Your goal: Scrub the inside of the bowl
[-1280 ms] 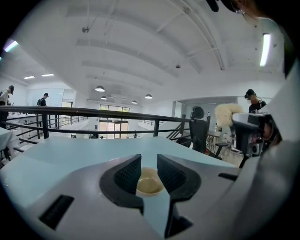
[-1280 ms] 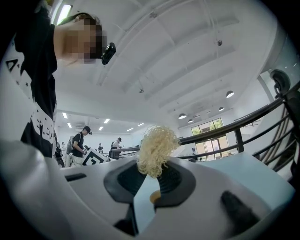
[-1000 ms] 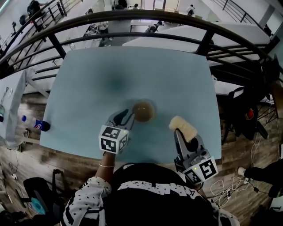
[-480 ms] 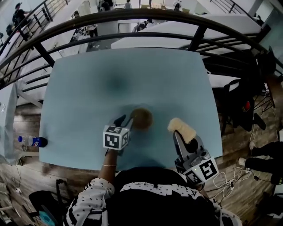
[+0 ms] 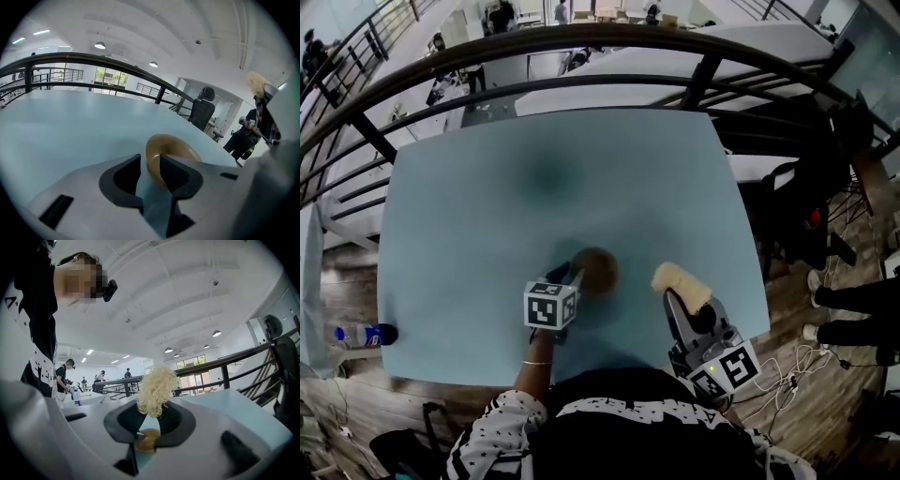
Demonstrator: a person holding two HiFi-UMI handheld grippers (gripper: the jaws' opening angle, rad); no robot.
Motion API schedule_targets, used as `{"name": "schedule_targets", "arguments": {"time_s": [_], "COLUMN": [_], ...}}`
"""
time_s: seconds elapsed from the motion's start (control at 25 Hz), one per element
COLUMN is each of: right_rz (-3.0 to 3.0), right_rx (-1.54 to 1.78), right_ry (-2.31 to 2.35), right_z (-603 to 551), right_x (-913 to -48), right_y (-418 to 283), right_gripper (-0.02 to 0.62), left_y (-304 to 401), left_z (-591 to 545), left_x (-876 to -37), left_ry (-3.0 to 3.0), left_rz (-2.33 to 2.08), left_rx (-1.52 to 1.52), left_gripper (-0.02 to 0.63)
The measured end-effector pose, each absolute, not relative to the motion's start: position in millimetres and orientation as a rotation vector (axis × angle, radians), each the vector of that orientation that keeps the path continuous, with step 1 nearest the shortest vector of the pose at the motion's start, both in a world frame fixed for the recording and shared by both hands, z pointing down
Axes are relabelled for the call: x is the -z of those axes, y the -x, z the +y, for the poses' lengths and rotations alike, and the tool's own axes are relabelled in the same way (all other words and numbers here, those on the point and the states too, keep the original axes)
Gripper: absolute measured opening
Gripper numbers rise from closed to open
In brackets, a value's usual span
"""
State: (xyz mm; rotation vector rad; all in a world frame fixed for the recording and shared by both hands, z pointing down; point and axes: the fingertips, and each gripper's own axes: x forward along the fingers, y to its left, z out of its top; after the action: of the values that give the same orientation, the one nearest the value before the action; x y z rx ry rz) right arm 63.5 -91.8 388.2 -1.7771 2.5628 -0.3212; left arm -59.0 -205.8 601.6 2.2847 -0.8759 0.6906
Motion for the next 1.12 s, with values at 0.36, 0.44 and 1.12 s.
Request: {"name": "schedule_targets", "arguments": {"time_s": [0.36, 0.44, 1.12], "right_rz": [2.575, 2.567, 2.932], "right_rx": [0.318, 0.330, 0.336], "right_ry": [1.764, 1.751, 1.308], "right_z": [-97, -97, -110], "right_x": [-390, -392, -418], "right_y": [-67, -71, -38], "right_gripper": [0.057, 0.057, 0.057], "left_y": [52, 52, 55], "left_z": [-209, -205, -183], "left_x": [-603, -601, -493], "left_ry": [-2.274, -2.250, -2.422], "left_rz": [-0.938, -0.949, -1.364], "left_rx": [-0.779, -0.771, -0.760], "left_gripper": [0.029, 0.026, 0.023]}}
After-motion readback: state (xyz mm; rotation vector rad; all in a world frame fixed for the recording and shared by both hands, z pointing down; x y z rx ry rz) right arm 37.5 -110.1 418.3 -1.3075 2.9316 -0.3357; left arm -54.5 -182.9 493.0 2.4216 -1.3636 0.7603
